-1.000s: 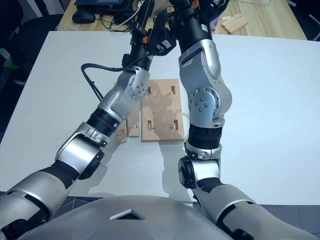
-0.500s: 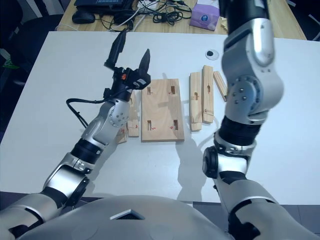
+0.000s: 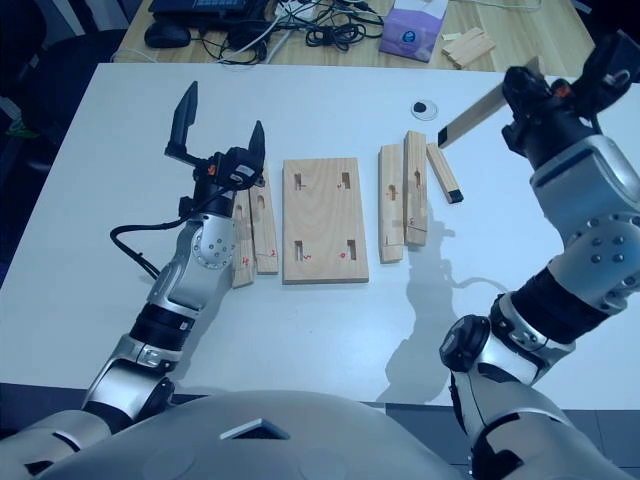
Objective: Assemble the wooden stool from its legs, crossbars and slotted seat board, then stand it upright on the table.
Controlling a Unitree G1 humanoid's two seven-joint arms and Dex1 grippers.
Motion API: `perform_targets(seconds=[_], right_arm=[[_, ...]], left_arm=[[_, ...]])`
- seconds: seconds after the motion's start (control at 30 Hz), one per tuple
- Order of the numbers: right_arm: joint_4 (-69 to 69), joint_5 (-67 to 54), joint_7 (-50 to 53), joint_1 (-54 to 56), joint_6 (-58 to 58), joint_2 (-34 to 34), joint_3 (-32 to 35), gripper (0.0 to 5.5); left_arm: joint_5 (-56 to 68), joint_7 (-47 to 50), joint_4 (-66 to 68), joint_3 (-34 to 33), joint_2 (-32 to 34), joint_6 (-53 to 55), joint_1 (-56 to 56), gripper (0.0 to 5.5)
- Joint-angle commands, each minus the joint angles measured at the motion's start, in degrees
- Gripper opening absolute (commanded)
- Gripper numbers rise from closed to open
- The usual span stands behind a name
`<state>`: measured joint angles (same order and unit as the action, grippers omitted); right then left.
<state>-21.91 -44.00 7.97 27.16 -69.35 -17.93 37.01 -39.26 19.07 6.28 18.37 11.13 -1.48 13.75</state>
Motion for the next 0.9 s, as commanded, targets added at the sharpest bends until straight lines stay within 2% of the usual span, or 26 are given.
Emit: perform_targets(seconds=[0.03, 0.2, 0.33, 0.67, 0.9], right_arm=[[0.28, -2.56, -2.13, -2.93, -1.62, -0.65, 1.71, 0.39], [-0.95, -5.67, -2.96, -4.84, -4.98, -1.22, 2.87, 0.39], [-1.06, -6.58, -3.06, -5.1, -4.83, -1.37, 2.89, 0.39], [19.67, 10.87, -12.62, -6.42, 26.55, 2.32, -11.36, 0.39], [28.81, 14.18, -16.7, -6.75, 34.9, -0.48, -10.79, 0.39]], left_arm=[[-0.05, -1.43, -6.09, -1.69, -0.03, 2.62, -4.31, 5.4], [-0.3, -3.36, -12.95, -1.92, -0.38, 5.52, -12.66, 5.4], [-0.14, -4.55, -13.13, -2.39, -0.74, 6.51, -12.5, 5.4], [0.77, -4.56, -7.58, -2.27, -1.42, 4.06, -7.13, 5.4], [1.04, -5.0, -6.3, -2.44, -1.4, 3.09, -6.3, 5.4]])
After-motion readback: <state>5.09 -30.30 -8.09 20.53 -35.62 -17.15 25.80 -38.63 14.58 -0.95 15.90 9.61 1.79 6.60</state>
